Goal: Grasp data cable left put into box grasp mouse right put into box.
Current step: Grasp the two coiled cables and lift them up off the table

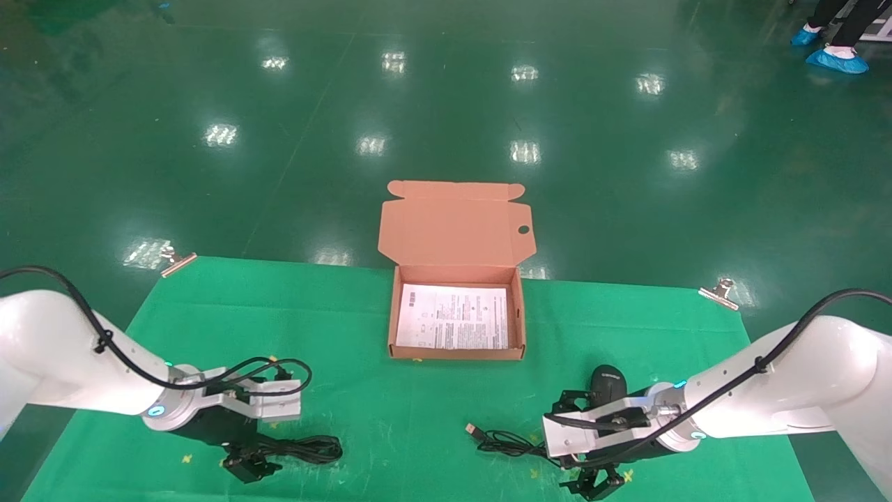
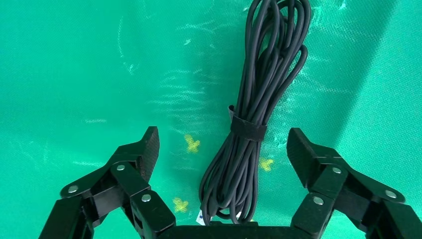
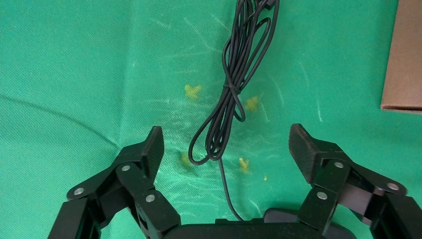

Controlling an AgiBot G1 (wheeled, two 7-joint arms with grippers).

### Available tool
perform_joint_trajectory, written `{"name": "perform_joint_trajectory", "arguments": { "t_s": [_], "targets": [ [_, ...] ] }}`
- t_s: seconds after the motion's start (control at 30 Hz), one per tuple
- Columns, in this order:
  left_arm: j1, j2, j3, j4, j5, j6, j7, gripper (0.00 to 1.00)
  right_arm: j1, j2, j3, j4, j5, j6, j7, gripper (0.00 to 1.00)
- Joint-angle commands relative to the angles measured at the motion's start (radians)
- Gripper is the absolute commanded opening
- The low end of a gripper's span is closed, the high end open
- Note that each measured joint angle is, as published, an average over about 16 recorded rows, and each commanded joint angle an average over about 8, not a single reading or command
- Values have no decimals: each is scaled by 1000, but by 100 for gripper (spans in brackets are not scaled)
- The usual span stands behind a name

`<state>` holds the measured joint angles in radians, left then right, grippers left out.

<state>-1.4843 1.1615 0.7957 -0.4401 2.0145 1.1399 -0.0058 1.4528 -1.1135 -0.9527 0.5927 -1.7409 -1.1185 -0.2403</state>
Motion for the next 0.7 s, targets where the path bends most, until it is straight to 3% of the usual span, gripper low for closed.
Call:
{"name": "perform_joint_trajectory", "arguments": {
  "t_s": [0.03, 0.7],
  "targets": [
    [0, -1, 0, -4, 0, 2, 0, 0, 0, 2, 0, 5, 0, 0, 2, 0],
    [2, -4, 1, -18, 0, 10, -1, 0, -3, 8, 1, 20, 2, -2, 10, 0]
  ]
}}
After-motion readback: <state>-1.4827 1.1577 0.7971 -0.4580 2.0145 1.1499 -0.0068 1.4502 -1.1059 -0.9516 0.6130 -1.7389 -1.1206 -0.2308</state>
